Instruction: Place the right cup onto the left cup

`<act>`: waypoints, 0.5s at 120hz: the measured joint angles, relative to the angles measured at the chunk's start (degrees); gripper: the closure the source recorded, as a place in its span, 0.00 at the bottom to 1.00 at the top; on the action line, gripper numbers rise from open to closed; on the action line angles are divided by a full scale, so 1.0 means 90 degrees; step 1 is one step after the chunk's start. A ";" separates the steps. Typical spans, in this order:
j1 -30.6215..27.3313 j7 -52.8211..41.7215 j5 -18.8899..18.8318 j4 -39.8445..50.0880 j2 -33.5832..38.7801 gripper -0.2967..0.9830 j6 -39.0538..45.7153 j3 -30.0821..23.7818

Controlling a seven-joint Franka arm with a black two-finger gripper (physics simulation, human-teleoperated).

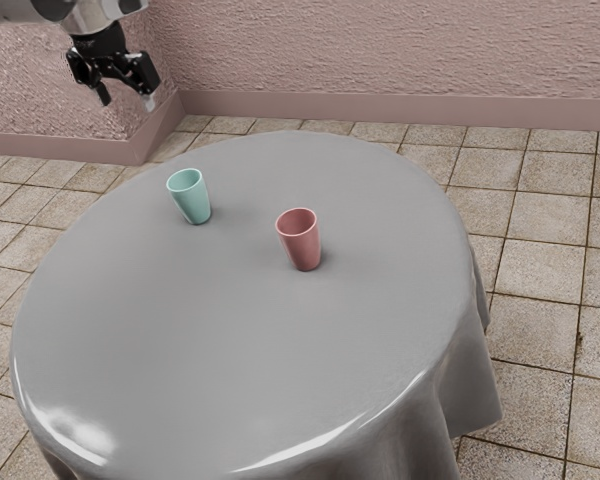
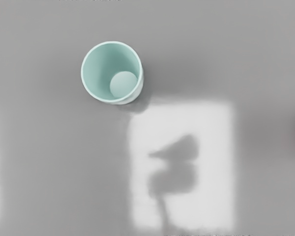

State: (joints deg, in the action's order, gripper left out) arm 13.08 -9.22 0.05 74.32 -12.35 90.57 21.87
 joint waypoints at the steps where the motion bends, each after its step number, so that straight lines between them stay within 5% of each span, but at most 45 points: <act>1: 0.0040 -0.0003 -0.0003 0.0005 0.0000 0.24 -0.0002 0.0003; 60: 0.1451 0.0329 0.0409 0.0878 -0.0582 0.25 0.0963 -0.0407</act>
State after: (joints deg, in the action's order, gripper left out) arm 26.14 -6.26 3.73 82.22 -17.58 99.24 18.21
